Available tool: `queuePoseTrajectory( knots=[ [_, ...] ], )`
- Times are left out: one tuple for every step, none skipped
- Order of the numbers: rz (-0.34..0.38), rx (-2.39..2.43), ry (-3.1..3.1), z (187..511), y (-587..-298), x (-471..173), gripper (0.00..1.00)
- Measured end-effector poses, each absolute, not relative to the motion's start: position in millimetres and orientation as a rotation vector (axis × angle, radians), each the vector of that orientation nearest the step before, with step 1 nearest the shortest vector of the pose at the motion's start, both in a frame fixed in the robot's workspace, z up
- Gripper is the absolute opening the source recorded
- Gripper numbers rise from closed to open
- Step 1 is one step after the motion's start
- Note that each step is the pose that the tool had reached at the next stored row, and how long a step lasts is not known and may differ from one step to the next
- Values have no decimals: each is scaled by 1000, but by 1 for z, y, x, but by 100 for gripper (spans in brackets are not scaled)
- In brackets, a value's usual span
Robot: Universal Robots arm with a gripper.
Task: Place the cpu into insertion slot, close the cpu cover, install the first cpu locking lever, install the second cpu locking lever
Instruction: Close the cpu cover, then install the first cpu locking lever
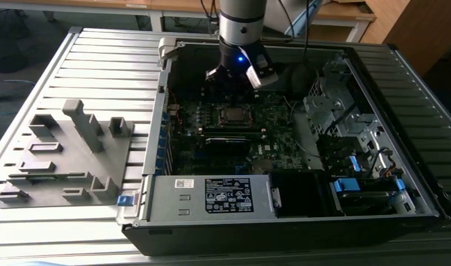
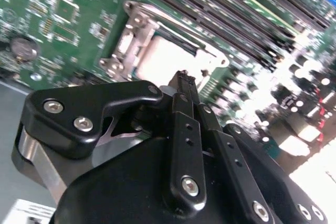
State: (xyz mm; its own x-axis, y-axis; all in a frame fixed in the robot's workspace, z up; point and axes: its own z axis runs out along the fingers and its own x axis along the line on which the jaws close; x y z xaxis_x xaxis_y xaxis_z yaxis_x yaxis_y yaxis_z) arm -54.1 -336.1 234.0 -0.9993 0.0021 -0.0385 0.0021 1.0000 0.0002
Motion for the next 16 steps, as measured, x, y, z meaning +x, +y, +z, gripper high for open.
queuePoseTrajectory(
  knots=[
    [0, 3, 3103, 234, -336, -51, 11],
    [0, 3, 3103, 234, -336, -48, 11],
    [0, 3, 3103, 234, -336, -45, 11],
    [0, 3, 3103, 234, -336, -43, 11],
    [0, 3, 3103, 234, -336, -42, 11],
    [0, 3, 3103, 234, -336, -42, 11],
    [0, 3, 3103, 234, -336, -42, 11],
    [0, 4, 3103, 234, -336, -42, 11],
    [0, 3, 3103, 235, -336, -42, 11],
    [0, 3, 3103, 235, -336, -42, 11],
    [0, 3, 3103, 235, -336, -42, 11],
    [1, 3, 3103, 235, -336, -42, 11],
    [0, 3, 3103, 235, -336, -42, 11],
    [0, 3, 3103, 236, -336, -42, 11],
    [0, 3, 3103, 236, -336, -42, 11],
    [0, 3, 3103, 236, -336, -42, 11]
  ],
)
